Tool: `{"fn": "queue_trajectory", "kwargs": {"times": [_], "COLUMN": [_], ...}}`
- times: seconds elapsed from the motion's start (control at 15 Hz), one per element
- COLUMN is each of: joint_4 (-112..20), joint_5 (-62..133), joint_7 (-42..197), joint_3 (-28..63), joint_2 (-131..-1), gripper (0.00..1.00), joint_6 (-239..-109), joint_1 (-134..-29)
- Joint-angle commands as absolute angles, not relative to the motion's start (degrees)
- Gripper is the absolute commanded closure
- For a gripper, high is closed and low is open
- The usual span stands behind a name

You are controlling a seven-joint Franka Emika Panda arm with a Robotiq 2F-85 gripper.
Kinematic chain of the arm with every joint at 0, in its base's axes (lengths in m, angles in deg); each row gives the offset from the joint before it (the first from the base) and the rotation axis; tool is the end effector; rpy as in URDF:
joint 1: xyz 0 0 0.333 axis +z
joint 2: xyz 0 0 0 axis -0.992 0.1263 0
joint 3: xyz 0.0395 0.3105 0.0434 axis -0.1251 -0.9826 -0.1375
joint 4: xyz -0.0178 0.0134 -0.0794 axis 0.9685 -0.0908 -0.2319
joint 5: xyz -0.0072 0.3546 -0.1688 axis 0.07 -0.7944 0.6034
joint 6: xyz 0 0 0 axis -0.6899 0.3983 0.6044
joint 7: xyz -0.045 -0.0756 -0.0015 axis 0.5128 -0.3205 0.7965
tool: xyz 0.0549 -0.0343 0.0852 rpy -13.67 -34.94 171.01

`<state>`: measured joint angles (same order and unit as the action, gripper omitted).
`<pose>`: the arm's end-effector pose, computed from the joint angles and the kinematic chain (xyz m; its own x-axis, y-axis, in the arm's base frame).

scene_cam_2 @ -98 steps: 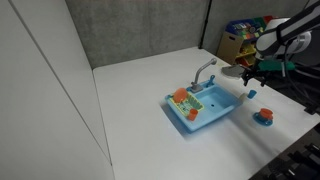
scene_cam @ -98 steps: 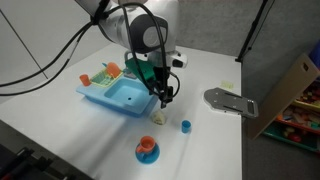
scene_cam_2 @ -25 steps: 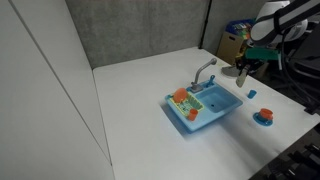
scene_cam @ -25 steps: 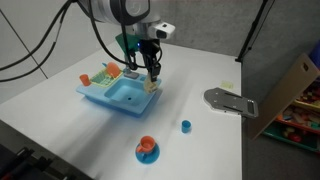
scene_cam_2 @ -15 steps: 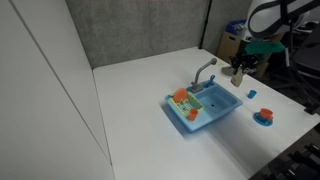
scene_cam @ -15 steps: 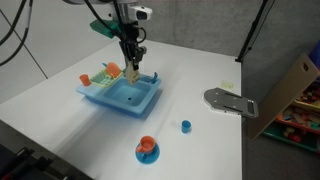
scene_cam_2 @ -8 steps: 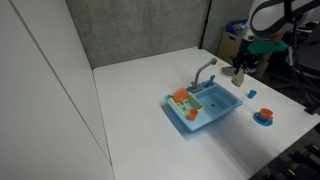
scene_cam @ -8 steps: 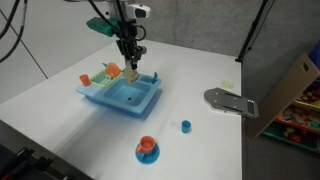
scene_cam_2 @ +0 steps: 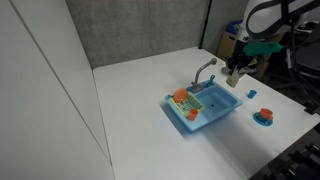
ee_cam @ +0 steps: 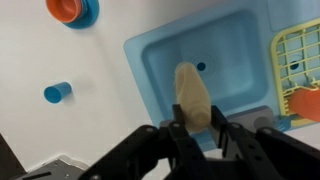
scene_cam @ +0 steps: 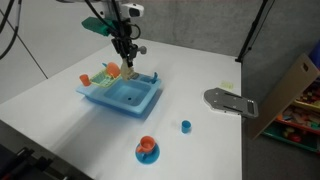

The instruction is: Put the white bottle on the sink

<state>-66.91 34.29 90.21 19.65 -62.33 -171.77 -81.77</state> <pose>0.6052 -0.0526 0.2928 0.9348 -0.3550 0.0034 -0.3546 -0.9330 0.0622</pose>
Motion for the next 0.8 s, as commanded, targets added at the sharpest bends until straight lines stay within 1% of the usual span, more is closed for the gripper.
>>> {"fn": "queue_trajectory", "kwargs": {"times": [0.0, 0.73], "joint_4": [-68.40, -72.04], "joint_5": [35.46, 34.30], "joint_7": [89.92, 88.84], "joint_3": [18.16, 14.29], "joint_2": [-63.76, -63.47], "gripper": [0.92, 0.92], "joint_6": [-174.12, -179.46], "joint_1": [-80.44, -77.51]}}
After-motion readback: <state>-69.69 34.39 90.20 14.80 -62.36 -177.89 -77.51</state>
